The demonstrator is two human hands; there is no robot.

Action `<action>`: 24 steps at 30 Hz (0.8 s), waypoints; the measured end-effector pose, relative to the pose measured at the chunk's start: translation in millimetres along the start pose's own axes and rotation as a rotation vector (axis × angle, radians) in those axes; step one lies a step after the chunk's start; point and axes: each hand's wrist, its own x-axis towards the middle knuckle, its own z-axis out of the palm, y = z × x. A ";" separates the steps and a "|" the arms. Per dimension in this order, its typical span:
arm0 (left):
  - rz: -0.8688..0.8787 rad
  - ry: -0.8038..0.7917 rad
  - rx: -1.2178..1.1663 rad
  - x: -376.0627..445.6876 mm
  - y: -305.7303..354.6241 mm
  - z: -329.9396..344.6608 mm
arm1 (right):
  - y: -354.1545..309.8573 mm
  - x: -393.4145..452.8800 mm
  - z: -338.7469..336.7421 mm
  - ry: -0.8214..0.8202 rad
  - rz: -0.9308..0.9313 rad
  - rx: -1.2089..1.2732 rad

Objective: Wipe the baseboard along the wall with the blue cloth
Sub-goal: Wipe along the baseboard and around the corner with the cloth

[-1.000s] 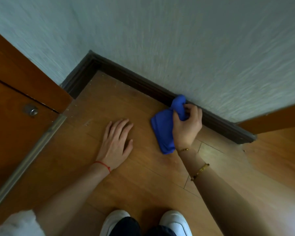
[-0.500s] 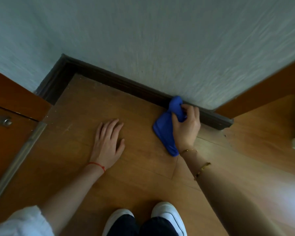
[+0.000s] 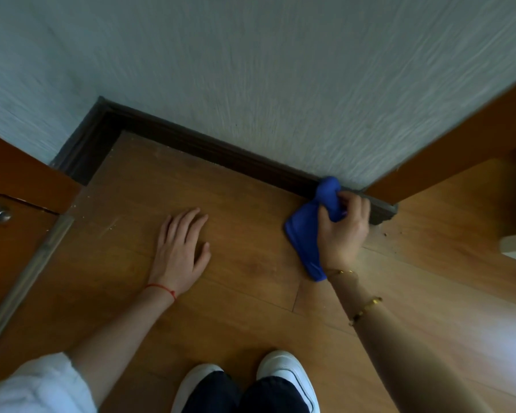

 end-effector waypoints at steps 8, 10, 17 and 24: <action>-0.001 -0.007 0.011 -0.7 0.3 -2.2 | 10.1 1.1 -7.4 0.046 0.040 0.035; 0.000 -0.005 0.011 -0.6 0.7 -2.0 | 27.9 -0.1 -26.0 0.118 0.091 0.020; -0.004 -0.011 0.016 -0.2 0.9 -1.3 | 8.0 -0.3 -4.8 0.044 0.034 0.019; 0.009 0.003 0.011 -0.1 1.0 -1.8 | 22.1 -1.2 -15.6 0.099 0.075 0.048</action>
